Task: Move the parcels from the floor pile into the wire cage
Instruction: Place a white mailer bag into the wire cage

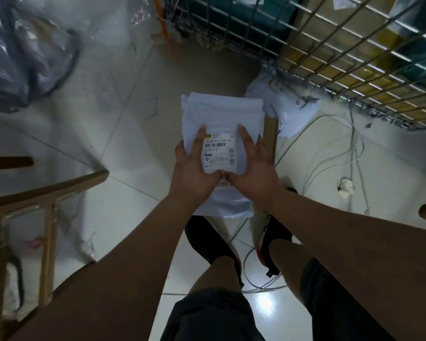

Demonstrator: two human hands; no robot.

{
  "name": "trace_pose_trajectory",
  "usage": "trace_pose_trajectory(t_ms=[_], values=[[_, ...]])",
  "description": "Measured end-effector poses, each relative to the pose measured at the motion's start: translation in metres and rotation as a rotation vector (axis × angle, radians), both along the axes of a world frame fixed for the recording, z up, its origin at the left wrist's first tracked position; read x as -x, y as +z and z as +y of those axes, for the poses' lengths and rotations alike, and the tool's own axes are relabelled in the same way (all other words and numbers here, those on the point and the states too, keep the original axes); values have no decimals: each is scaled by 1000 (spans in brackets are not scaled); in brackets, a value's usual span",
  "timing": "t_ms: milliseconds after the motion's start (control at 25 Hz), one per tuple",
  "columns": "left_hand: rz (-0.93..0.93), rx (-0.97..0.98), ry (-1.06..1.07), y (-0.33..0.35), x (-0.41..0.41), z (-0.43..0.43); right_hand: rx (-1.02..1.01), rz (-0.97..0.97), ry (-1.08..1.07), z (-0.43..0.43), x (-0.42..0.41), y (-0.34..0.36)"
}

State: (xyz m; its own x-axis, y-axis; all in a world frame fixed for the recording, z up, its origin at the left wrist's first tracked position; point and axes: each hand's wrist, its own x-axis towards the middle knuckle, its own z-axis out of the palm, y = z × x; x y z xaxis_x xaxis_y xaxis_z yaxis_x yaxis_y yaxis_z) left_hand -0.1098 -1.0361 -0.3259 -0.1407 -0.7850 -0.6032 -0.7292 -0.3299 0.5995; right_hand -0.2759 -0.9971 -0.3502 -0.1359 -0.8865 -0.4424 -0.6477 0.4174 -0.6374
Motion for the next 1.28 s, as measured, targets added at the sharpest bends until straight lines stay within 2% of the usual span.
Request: trace_pose_trajectory(t_ms=[280, 480, 760, 1040, 1280], values=[[73, 34, 80, 97, -6, -11, 41, -48, -20, -17, -4, 98], [66, 74, 67, 211, -16, -33, 81, -60, 11, -41, -8, 210], [109, 80, -36, 391, -14, -48, -46, -16, 111, -69, -4, 377], [30, 154, -111, 491, -18, -55, -37, 33, 122, -74, 7, 507], [20, 248, -171, 546, -5, -71, 3, -7, 38, -68, 27, 571]])
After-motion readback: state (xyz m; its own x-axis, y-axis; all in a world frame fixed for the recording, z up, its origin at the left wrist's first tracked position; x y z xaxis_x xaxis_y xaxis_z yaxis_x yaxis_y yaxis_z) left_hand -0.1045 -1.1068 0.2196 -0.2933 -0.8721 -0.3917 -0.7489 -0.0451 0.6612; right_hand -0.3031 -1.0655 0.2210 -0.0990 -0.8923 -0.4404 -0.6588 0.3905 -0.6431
